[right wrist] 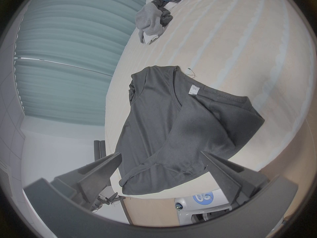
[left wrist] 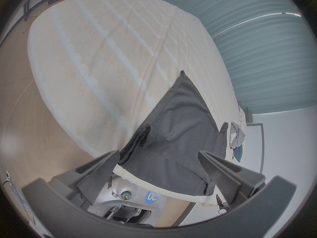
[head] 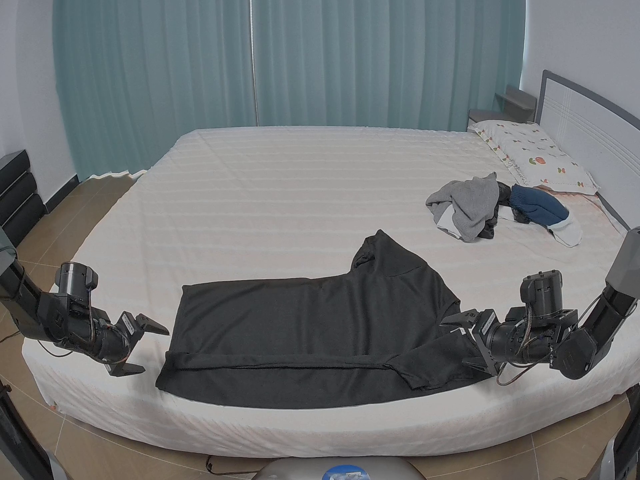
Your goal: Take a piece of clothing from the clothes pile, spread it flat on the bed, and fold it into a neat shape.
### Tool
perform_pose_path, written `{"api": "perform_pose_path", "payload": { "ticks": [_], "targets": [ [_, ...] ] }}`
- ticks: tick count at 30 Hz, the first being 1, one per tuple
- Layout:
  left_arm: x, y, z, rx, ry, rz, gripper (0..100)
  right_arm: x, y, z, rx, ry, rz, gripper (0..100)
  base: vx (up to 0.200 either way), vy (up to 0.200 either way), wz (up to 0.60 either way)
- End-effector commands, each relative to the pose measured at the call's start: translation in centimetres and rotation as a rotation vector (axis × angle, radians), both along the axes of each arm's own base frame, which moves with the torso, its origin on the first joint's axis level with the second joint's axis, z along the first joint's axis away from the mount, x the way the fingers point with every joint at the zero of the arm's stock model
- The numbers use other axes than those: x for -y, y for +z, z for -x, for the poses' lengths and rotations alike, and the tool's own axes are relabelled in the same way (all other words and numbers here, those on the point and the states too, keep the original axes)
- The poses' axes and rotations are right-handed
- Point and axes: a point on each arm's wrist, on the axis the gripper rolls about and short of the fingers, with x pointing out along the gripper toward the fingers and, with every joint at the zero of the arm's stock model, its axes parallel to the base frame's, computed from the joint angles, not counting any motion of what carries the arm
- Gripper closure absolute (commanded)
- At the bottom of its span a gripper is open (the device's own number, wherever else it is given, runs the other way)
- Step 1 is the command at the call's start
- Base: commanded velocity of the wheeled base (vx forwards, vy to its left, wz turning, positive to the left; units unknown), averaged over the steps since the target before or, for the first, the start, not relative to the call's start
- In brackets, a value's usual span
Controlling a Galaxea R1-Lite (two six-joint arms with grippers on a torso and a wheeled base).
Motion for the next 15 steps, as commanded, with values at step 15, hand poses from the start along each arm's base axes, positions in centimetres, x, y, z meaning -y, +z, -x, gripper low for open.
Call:
{"api": "perform_pose_path", "payload": {
  "ticks": [15],
  "targets": [
    [4.6, 0.8, 1.7, -0.014, -0.132, 0.007, 0, -0.2, -0.1, 0.1, -0.005, 0.008, 0.002, 0, 0.067, 0.000, 0.00]
  ]
}}
